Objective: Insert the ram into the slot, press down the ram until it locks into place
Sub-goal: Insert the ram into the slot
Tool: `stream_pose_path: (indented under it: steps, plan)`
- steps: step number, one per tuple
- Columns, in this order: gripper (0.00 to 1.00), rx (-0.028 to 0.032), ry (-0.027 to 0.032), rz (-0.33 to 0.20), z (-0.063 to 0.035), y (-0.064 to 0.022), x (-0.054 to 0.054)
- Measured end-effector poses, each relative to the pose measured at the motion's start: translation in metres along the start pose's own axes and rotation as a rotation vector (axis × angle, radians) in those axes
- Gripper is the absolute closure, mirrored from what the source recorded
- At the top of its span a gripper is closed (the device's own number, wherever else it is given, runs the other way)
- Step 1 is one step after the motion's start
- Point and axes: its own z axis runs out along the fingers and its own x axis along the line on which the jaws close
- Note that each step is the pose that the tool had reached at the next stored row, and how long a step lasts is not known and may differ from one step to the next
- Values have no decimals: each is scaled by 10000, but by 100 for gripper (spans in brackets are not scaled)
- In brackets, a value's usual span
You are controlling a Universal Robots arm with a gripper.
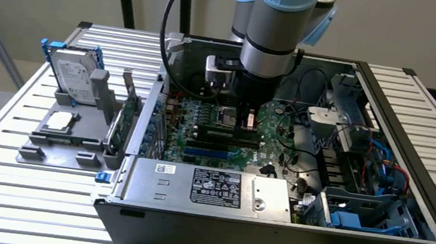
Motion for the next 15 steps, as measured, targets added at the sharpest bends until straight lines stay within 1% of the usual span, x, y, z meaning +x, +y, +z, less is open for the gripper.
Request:
stream_pose_path:
  steps: [4,6,8,9,11,12,15]
  plan:
    - [87,1,-2,0,2,-7,-4]
    - [87,10,1,-1,2,-9,-4]
    - [87,39,2,-2,4,-9,-4]
    - [87,63,1,-2,6,-8,-4]
    - [87,134,2,-3,12,-8,-4]
    - [87,158,3,-3,14,-8,-4]
    - [87,172,3,-3,17,-4,-5]
